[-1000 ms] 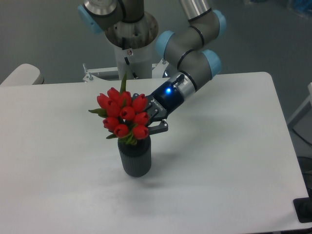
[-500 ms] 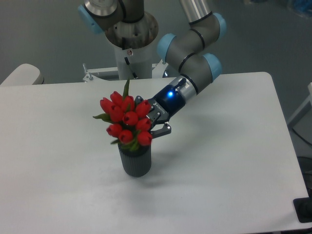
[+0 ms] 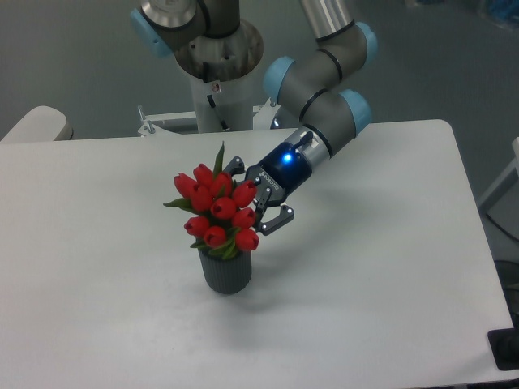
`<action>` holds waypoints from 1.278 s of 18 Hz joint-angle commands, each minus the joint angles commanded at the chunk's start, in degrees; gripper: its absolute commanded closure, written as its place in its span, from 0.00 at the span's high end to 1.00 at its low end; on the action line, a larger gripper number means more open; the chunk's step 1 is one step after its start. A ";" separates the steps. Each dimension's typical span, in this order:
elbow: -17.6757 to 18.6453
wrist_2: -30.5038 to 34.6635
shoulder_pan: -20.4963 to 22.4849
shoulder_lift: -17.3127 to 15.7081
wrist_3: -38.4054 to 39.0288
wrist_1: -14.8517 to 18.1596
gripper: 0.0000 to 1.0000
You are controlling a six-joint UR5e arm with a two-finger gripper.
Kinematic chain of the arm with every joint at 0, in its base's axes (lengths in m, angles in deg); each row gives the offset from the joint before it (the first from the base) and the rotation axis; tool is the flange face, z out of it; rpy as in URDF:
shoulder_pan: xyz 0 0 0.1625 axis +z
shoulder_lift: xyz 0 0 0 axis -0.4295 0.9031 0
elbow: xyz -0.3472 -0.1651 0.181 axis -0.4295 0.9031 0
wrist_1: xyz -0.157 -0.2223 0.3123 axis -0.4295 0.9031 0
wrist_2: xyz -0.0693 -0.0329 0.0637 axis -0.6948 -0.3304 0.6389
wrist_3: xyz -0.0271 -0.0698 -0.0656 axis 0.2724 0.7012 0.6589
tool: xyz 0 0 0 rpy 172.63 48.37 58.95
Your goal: Insert the flowers into the vase
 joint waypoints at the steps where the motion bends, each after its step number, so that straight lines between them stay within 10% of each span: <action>1: 0.00 1.22 0.00 0.00 0.00 -0.09 0.75; 15: -0.70 4.84 4.92 -2.72 -0.09 -0.26 0.93; 23: -8.08 15.01 9.14 -2.20 0.00 -0.18 1.00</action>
